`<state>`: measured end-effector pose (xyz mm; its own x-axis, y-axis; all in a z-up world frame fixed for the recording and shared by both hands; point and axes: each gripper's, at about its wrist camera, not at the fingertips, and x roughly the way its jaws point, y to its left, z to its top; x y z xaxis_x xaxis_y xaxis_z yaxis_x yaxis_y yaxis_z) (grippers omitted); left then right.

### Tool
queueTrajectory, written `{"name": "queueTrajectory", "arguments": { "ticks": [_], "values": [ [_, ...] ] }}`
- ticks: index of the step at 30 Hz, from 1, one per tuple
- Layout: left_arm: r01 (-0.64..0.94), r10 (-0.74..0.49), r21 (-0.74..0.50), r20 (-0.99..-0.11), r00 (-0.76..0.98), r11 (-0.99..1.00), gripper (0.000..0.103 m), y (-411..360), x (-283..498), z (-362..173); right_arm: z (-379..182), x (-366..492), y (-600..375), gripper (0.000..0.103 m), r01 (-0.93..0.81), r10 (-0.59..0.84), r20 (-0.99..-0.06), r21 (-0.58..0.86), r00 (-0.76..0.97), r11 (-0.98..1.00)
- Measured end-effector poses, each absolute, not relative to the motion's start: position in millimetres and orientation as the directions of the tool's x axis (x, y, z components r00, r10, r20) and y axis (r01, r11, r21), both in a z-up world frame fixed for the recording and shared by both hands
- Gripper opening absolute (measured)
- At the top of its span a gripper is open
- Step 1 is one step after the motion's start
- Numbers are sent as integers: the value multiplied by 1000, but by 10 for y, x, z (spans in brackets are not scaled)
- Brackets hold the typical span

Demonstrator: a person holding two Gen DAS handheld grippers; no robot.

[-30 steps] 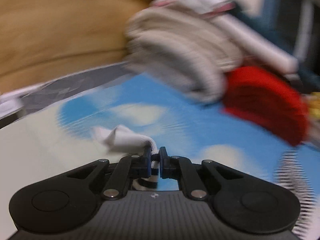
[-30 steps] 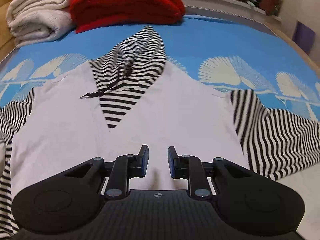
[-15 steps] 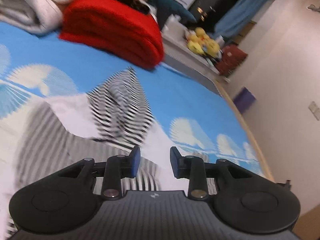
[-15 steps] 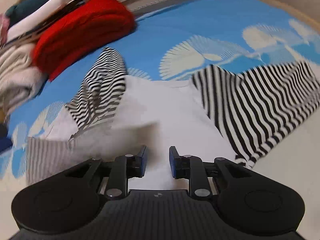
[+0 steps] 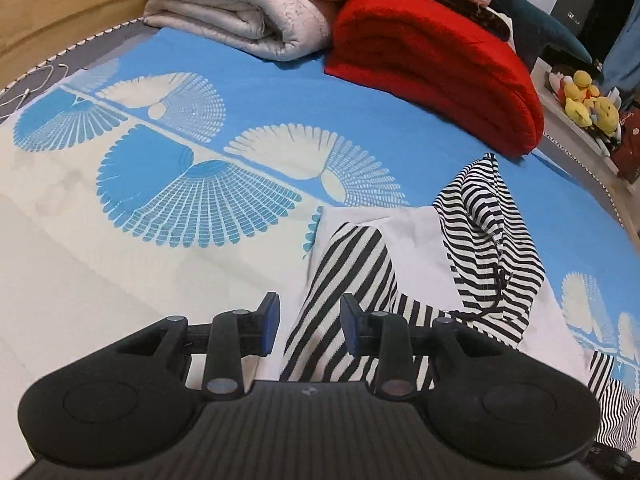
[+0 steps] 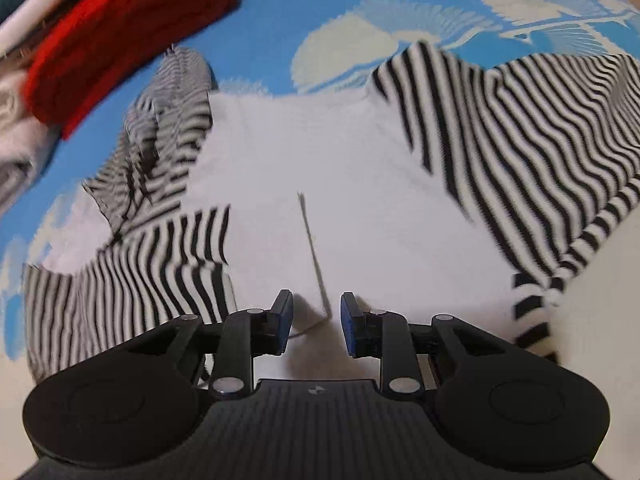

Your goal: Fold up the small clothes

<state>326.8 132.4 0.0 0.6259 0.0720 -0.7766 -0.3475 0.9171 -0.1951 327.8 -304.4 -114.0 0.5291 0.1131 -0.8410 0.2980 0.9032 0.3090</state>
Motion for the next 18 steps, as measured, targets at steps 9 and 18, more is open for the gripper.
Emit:
{"name": "queueTrajectory", "arguments": {
  "ticks": [9, 18],
  "values": [
    [-327, 66, -183, -779, 623, 927, 36, 1345, 3395, -15, -453, 3072, -2927, 5, 140, 118, -621, 351, 775, 926],
    [-251, -37, -209, -832, 553, 945, 36, 1097, 3460, -258, -773, 3080, -3326, 10, 361, -42, -786, 236, 617, 902]
  ]
}}
